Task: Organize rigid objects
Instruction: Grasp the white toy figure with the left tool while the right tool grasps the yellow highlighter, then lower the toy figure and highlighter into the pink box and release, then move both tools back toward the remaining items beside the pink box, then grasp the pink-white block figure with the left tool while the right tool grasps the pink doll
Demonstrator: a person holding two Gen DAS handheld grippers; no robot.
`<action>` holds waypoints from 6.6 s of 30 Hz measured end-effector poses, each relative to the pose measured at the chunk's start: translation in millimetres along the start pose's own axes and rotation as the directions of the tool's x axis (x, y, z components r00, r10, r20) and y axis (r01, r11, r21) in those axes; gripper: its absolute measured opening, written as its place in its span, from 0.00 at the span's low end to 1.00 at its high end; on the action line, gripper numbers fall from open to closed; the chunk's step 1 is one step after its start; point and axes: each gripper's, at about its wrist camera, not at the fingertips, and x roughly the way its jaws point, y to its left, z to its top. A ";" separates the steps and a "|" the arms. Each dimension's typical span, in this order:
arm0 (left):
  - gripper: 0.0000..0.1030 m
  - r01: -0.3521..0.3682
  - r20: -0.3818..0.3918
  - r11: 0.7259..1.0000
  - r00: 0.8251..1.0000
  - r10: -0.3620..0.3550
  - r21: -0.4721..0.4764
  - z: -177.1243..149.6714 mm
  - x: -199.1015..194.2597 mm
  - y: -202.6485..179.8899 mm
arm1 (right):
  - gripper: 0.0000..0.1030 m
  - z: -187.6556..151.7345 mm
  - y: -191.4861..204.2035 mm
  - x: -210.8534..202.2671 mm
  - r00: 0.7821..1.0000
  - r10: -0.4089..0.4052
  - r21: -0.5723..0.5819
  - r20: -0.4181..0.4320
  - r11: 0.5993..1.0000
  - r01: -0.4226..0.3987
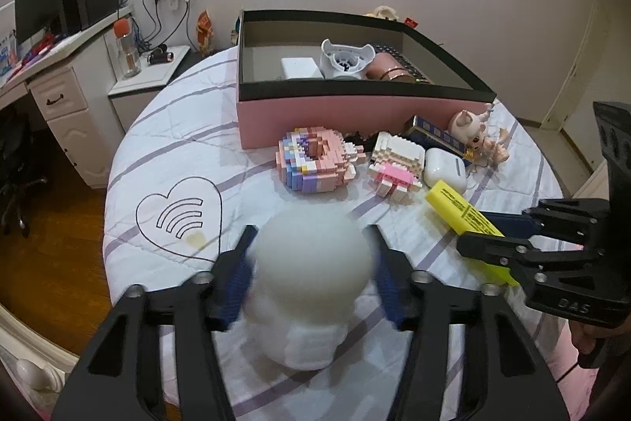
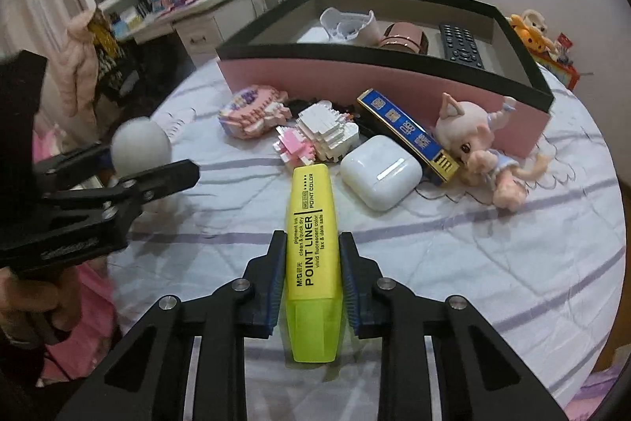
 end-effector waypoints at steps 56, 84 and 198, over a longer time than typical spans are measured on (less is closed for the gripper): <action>0.53 0.019 0.134 0.999 0.991 -0.024 0.040 93.2 -14.7 6.6 | 0.26 82.7 -33.0 -52.7 0.987 -0.038 0.078 0.155 0.997 0.026; 0.88 -0.019 -0.055 0.999 0.998 0.021 0.037 195.0 130.1 2.5 | 0.51 180.5 -125.1 72.8 0.991 -0.122 0.227 -0.054 0.965 0.131; 0.51 -0.008 -0.038 0.997 0.999 0.005 -0.070 29.5 53.5 27.6 | 0.57 44.8 -89.2 6.9 0.981 -0.194 0.119 0.021 0.974 0.190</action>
